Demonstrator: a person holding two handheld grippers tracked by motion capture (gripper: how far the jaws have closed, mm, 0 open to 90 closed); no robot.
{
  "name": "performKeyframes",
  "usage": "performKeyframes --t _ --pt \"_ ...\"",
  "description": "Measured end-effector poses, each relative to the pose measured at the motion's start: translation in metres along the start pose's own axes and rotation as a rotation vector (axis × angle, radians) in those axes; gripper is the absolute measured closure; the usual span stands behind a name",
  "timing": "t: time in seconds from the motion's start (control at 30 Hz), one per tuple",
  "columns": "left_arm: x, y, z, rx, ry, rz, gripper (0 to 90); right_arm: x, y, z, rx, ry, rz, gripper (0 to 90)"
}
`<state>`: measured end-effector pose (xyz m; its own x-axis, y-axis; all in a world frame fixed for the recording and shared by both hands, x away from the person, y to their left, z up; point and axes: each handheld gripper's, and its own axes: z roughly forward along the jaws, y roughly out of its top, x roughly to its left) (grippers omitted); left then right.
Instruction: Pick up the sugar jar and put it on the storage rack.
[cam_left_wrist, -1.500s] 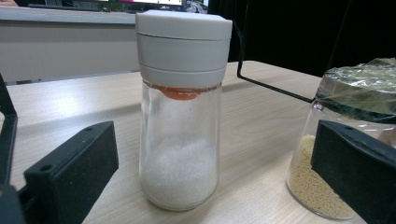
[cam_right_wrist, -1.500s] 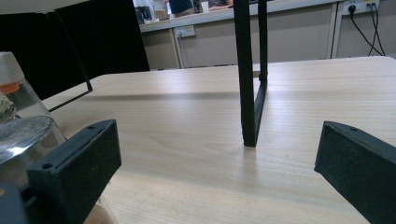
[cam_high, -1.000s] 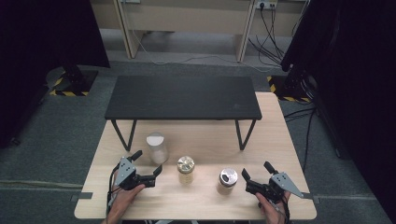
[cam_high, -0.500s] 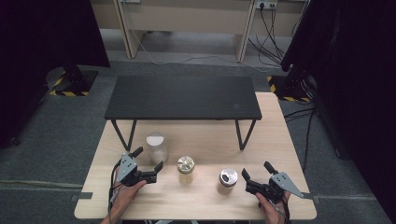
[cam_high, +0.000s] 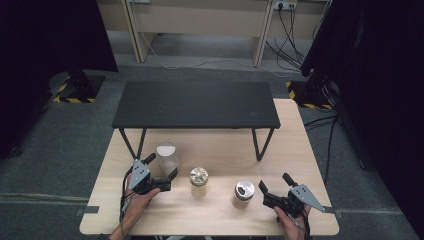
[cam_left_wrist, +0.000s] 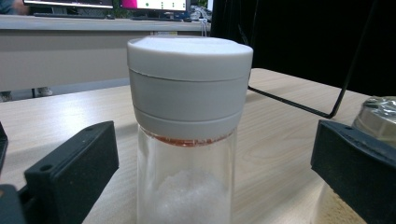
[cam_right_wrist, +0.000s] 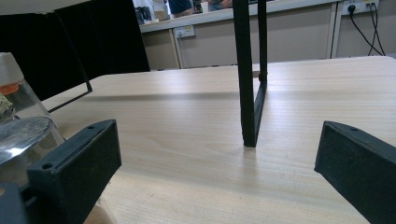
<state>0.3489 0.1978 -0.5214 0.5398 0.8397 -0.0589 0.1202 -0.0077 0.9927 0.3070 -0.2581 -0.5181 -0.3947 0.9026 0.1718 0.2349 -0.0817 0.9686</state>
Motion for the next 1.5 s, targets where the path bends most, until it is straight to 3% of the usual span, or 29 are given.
performKeyframes --t 0.33,0.73,1.0,1.37,1.5 --pt "0.002 0.001 0.007 0.01 0.006 0.006 1.5 0.0 0.0 0.0 -0.001 -0.001 -0.001 0.5" --pt "0.007 0.001 0.015 0.022 0.008 0.014 9.5 0.0 0.0 0.0 -0.002 -0.001 0.0 0.5" --pt "0.009 0.003 0.02 0.026 0.013 0.023 16.3 0.0 0.0 -0.001 -0.004 -0.001 0.001 0.5" --pt "0.012 0.003 0.024 0.033 0.014 0.044 33.4 0.0 0.0 -0.001 -0.004 0.0 0.002 0.5" --pt "0.013 0.005 0.025 0.044 0.012 0.046 34.2 0.0 0.0 -0.001 -0.004 0.0 0.001 0.5"
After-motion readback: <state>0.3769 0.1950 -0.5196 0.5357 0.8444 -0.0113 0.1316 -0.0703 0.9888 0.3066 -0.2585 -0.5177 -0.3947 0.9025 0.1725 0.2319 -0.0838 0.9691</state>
